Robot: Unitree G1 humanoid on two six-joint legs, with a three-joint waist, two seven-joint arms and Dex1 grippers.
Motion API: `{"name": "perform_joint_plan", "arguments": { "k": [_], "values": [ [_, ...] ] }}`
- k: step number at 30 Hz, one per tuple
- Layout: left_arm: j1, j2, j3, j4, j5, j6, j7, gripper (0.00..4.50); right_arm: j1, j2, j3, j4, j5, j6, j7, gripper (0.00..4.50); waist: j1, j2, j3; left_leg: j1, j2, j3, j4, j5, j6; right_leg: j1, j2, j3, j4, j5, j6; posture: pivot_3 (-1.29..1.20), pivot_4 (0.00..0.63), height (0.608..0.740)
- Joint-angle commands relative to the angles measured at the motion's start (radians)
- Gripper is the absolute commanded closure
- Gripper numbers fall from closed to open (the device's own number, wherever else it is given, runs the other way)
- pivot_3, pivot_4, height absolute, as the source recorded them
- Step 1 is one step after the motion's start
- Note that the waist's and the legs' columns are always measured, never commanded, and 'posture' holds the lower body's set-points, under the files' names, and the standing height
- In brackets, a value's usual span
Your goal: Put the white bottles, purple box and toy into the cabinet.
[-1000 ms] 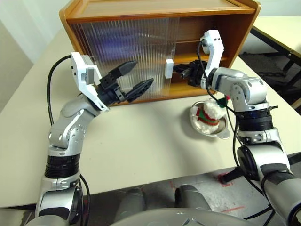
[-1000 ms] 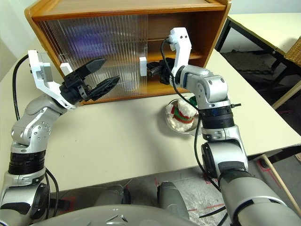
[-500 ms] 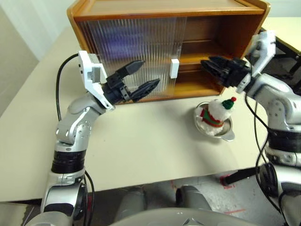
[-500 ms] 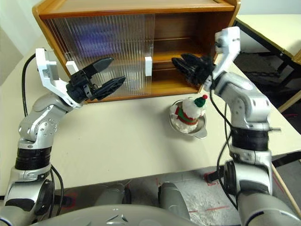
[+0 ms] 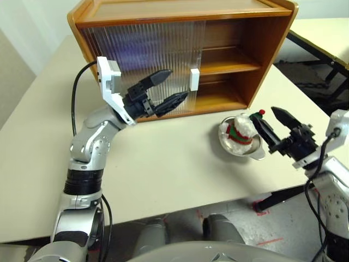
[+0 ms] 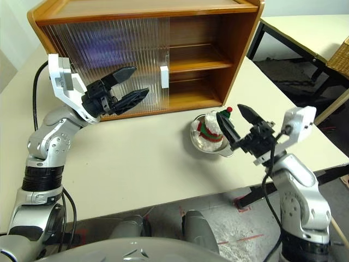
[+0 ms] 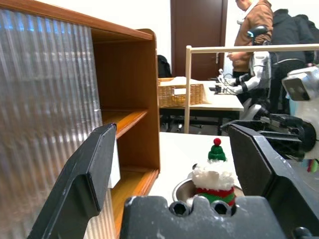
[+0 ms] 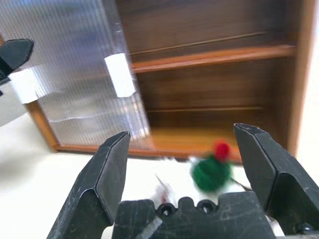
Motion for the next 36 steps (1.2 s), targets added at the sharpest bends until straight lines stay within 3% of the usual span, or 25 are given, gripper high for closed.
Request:
{"name": "perform_joint_plan", "arguments": {
  "k": [1,7,20,36],
  "values": [
    [-0.003,0.0,-0.006,0.005,0.009,-0.002,-0.008,0.0,0.066,0.024,0.007,0.024,-0.018,-0.11,0.019,0.03,-0.002,0.0,0.0,0.001,0.0,0.0,0.0,0.0,0.0,0.001,0.0,0.0,0.0,-0.001,0.0,-0.07,0.0,0.74],
    [-0.001,0.004,0.0,0.0,0.01,-0.003,-0.002,0.0,0.116,0.034,0.065,0.114,-0.048,-0.17,0.021,0.03,-0.013,0.0,0.0,0.013,0.001,0.0,0.0,-0.003,-0.004,0.013,0.0,0.0,0.0,-0.004,0.001,-0.05,0.0,0.74],
    [0.016,0.012,0.012,-0.026,0.008,0.0,0.019,0.0,0.042,0.037,0.153,0.296,-0.102,-0.218,0.01,0.03,-0.006,0.0,0.0,0.013,0.0,0.0,0.0,-0.002,-0.004,0.013,-0.001,0.0,0.001,-0.004,0.0,-0.01,0.0,0.74],
    [0.02,0.016,0.016,-0.041,0.006,0.0,0.038,0.0,-0.021,0.023,0.187,0.257,-0.094,-0.128,-0.068,0.03,0.013,0.0,0.0,0.013,0.001,-0.001,0.0,-0.003,-0.005,0.013,-0.001,0.0,0.001,-0.004,0.0,0.0,0.0,0.74]
  ]
}}
